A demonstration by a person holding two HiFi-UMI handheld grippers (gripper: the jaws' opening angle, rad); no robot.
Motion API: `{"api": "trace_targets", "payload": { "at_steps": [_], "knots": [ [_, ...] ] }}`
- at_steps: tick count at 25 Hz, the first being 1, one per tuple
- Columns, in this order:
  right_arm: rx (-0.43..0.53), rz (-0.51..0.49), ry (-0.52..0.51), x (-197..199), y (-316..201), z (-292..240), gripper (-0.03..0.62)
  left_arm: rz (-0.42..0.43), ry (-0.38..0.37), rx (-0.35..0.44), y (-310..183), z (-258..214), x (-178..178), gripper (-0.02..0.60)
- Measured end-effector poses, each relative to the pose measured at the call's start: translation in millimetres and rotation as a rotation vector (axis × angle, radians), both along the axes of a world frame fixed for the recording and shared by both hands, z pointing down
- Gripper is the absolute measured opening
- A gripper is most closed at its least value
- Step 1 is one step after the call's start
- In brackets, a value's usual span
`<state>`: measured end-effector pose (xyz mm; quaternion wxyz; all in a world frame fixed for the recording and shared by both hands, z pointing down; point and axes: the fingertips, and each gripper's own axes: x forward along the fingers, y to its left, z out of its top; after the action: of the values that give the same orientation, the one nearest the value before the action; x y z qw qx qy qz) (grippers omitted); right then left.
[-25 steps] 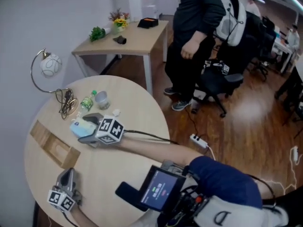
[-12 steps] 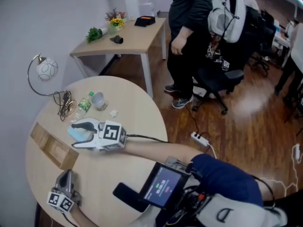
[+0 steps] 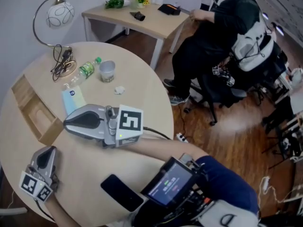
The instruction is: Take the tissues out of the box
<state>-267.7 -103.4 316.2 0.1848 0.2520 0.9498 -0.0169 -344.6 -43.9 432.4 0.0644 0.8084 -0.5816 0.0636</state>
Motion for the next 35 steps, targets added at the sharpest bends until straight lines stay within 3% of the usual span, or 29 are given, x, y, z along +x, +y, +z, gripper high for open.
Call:
{"api": "trace_targets", "payload": {
  "at_steps": [3,6,11,13,16,24,35],
  "knots": [
    [-0.052,-0.120,0.118,-10,22,15,0.006,0.007,0.041,0.001,2,0,-3,0.005],
    [-0.163,-0.207,0.225,-19,31,33,0.006,0.017,0.053,0.001,5,0,-5,0.005],
    [-0.253,-0.239,0.322,-31,27,57,0.006,0.025,0.056,0.003,7,1,-10,0.005],
    [-0.207,-0.240,0.340,-35,26,64,0.006,0.027,0.056,0.003,7,2,-11,0.005],
    [-0.063,-0.206,0.350,-40,25,73,0.006,0.019,0.056,-0.001,8,4,-14,0.005],
    [0.177,-0.170,0.483,-49,45,111,0.006,0.001,0.058,0.000,11,5,-15,0.005],
    [0.191,-0.169,0.502,-54,45,117,0.006,-0.003,0.058,-0.002,11,5,-17,0.005]
  ]
}}
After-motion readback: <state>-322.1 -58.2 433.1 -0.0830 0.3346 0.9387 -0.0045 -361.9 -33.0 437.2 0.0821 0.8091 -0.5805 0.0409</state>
